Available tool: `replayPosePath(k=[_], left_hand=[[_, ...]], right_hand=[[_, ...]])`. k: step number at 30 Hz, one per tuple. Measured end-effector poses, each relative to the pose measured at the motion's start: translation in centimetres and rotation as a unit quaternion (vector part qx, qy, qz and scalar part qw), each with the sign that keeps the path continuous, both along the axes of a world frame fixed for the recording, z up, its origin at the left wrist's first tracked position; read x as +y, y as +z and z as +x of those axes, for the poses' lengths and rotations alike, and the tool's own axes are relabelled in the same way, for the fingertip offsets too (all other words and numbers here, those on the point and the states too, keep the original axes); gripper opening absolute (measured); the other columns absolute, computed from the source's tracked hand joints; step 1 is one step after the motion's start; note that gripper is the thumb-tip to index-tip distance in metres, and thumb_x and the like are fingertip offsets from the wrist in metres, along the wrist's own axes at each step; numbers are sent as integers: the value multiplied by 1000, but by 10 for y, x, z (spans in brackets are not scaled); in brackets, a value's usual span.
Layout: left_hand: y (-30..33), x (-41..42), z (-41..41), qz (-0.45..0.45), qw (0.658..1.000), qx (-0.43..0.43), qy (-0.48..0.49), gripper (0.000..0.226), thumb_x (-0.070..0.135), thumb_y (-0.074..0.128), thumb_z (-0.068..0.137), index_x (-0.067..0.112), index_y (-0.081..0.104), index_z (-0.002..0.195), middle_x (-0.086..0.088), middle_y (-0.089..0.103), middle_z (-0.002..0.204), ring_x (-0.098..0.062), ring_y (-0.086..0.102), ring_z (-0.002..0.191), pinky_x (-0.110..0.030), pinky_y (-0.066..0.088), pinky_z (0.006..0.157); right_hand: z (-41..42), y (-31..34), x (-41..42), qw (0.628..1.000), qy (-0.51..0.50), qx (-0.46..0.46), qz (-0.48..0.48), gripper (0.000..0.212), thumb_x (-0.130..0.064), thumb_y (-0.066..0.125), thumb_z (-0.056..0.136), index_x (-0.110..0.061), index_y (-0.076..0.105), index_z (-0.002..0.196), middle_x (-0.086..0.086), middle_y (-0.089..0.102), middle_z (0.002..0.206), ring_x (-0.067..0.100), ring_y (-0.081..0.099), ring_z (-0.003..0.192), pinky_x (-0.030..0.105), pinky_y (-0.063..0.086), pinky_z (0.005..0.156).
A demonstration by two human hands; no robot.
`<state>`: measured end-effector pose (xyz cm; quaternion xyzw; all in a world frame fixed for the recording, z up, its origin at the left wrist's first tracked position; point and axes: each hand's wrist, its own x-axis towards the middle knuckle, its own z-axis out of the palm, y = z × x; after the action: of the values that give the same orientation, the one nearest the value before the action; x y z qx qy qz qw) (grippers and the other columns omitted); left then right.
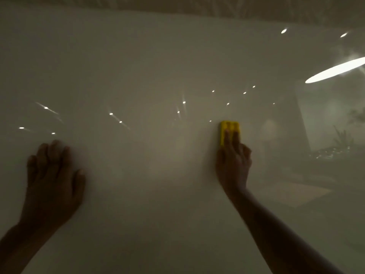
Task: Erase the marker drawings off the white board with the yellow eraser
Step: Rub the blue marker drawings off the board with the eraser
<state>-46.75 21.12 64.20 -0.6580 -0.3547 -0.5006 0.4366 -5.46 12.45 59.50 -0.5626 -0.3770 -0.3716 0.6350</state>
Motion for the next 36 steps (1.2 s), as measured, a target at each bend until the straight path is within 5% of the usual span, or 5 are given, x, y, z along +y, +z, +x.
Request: replayPosePath(k=[8, 19, 24, 29, 36], left_hand=[[-16, -3, 34, -32, 999, 10, -6, 65, 38, 32, 101, -1, 31, 153, -31, 22, 164, -55, 18, 151, -69, 15, 121], [-25, 6, 21, -8, 999, 48, -8, 68, 39, 33, 101, -1, 30, 156, -31, 18, 167, -54, 17, 151, -71, 20, 120], [-28, -5, 16, 6, 999, 41, -9, 65, 37, 37, 100, -3, 35, 152, -33, 26, 162, -54, 22, 149, -62, 13, 124], [-29, -19, -16, -12, 999, 43, 7, 62, 32, 37, 103, -7, 37, 151, -35, 26, 162, -56, 21, 151, -62, 12, 124], [-29, -21, -96, -44, 998, 37, 41, 61, 30, 36, 106, -7, 32, 155, -36, 22, 164, -56, 19, 152, -65, 13, 125]], right_hand=[[-41, -160, -3, 878, 78, -450, -145, 64, -22, 59, 97, -45, 37, 153, -17, 20, 167, 23, 36, 140, 34, 35, 88], [32, -67, -9, 954, 66, 293, 15, 66, -13, 53, 96, -37, 35, 155, -7, 21, 168, 40, 43, 129, 47, 38, 104], [-44, -42, -2, 996, 49, -57, -45, 62, -15, 57, 92, -29, 46, 151, 0, 27, 166, 40, 47, 125, 44, 44, 86], [-85, -58, -7, 865, 74, -472, -153, 64, -25, 49, 102, -45, 24, 157, -13, 9, 169, 30, 43, 128, 38, 39, 81], [-150, 54, 1, 996, 69, 28, -55, 72, -14, 46, 91, -43, 30, 156, -9, 16, 169, 35, 42, 131, 46, 43, 96]])
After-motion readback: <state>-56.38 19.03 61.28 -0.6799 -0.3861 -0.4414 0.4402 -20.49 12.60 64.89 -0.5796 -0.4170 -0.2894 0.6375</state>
